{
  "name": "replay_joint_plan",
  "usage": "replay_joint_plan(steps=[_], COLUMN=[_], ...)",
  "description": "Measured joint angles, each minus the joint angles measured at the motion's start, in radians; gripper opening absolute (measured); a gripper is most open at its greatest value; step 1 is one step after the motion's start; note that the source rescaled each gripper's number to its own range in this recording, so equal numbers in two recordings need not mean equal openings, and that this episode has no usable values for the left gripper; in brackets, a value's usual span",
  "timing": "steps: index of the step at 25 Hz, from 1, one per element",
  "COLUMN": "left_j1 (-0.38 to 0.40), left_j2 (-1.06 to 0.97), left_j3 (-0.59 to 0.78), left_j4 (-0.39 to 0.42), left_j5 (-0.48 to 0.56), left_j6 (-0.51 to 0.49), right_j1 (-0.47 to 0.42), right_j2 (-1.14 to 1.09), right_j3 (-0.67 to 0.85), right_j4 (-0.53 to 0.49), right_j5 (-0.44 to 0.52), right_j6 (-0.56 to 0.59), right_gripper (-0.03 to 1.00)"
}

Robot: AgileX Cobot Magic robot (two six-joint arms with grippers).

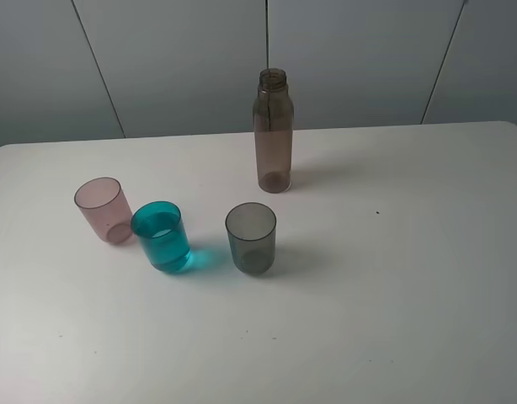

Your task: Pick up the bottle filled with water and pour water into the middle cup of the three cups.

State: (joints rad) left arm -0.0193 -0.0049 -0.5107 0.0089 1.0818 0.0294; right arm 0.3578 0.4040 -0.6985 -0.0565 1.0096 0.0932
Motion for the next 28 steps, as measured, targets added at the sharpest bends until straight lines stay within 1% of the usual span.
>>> replay_joint_plan(steps=[2, 7, 12, 20, 24, 28], left_j1=[0.000, 0.000, 0.000, 0.000, 0.000, 0.000], left_j2=[0.000, 0.000, 0.000, 0.000, 0.000, 0.000], left_j3=[0.000, 0.000, 0.000, 0.000, 0.000, 0.000], left_j4=[0.000, 0.000, 0.000, 0.000, 0.000, 0.000], left_j5=[0.000, 0.000, 0.000, 0.000, 0.000, 0.000], left_j6=[0.000, 0.003, 0.004, 0.004, 0.004, 0.004], right_j1=[0.000, 0.000, 0.000, -0.003, -0.076, -0.189], right_j2=[-0.087, -0.247, -0.344, -0.402, -0.404, -0.404], right_j3=[0.054, 0.159, 0.186, 0.186, 0.186, 0.186], right_j4=[0.009, 0.016, 0.016, 0.016, 0.014, 0.014], right_j5=[0.027, 0.046, 0.076, 0.078, 0.080, 0.080], right_j6=[-0.008, -0.012, -0.013, 0.003, 0.006, 0.008], right_gripper=[1.00, 1.00, 1.00, 1.00, 1.00, 1.00])
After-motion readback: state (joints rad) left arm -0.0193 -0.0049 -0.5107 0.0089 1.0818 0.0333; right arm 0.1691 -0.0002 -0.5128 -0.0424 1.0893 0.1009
